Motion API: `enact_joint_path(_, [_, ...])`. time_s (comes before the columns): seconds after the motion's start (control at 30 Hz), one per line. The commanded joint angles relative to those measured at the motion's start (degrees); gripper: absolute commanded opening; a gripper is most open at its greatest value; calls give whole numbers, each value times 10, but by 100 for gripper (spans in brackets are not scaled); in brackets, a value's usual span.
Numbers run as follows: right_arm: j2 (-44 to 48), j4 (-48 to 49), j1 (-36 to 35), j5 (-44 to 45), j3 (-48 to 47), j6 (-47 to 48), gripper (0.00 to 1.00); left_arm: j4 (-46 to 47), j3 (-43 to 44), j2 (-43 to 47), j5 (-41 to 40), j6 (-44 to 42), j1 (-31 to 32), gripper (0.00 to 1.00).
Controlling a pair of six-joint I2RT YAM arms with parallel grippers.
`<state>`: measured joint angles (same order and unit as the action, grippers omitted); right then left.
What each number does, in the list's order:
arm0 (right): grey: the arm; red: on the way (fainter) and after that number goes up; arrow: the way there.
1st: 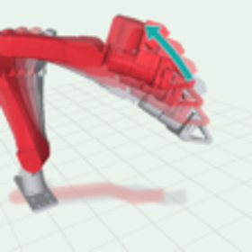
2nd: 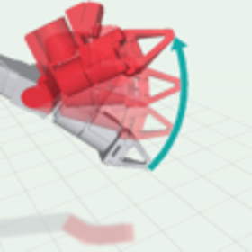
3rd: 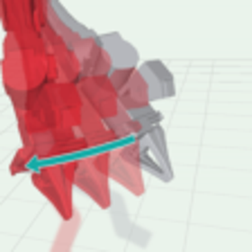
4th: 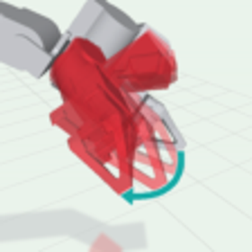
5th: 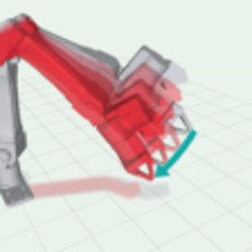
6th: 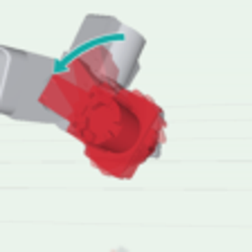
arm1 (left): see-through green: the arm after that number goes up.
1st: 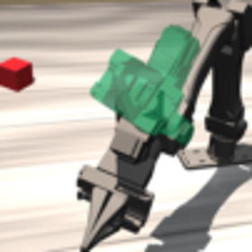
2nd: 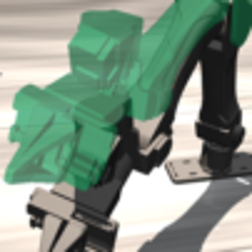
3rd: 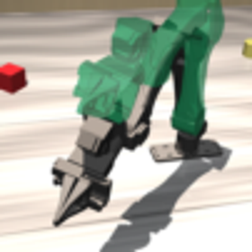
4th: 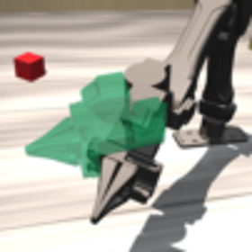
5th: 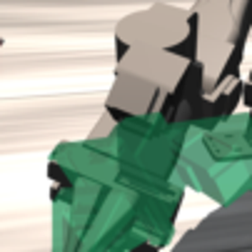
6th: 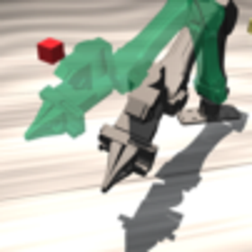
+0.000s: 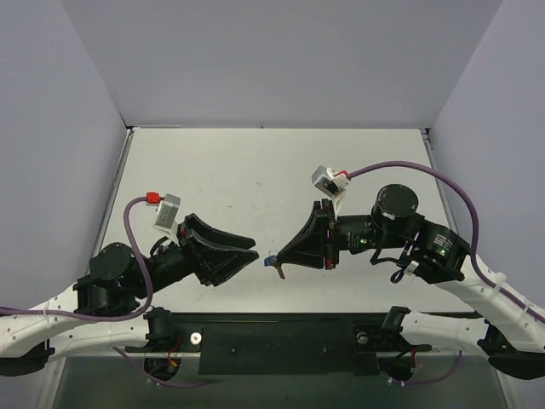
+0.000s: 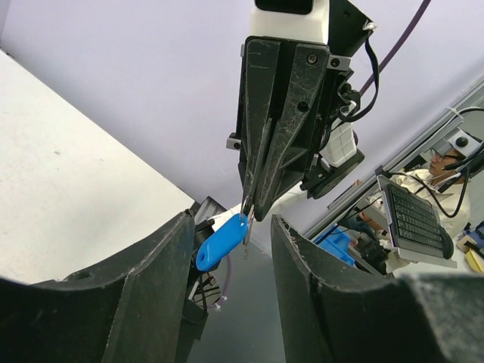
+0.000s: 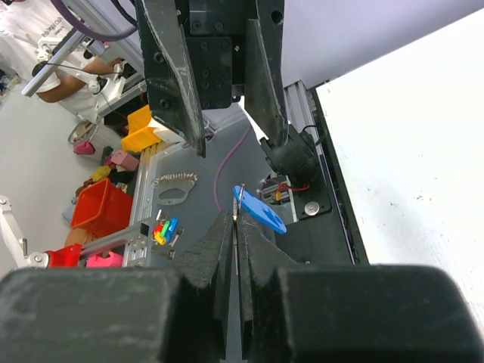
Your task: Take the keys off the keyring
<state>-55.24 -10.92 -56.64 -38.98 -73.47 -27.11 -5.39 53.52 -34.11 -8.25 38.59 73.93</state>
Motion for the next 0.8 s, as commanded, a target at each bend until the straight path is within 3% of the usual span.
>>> enact_joint_path(0.0, [6,49,3,-11,-2,-10,0,72,8,-17,24,13,2,55])
enact_joint_path(0.17, [7,63,2,-12,4,-19,0,84,16,-42,43,14,2,54])
enact_joint_path(0.4, [8,65,2,-13,2,-20,0,82,17,-47,46,14,2,44])
enact_joint_path(0.63, [8,68,2,-14,7,-21,0,84,21,-54,53,14,2,15])
enact_joint_path(0.77, [9,64,2,-14,7,-20,0,80,26,-59,54,12,2,14])
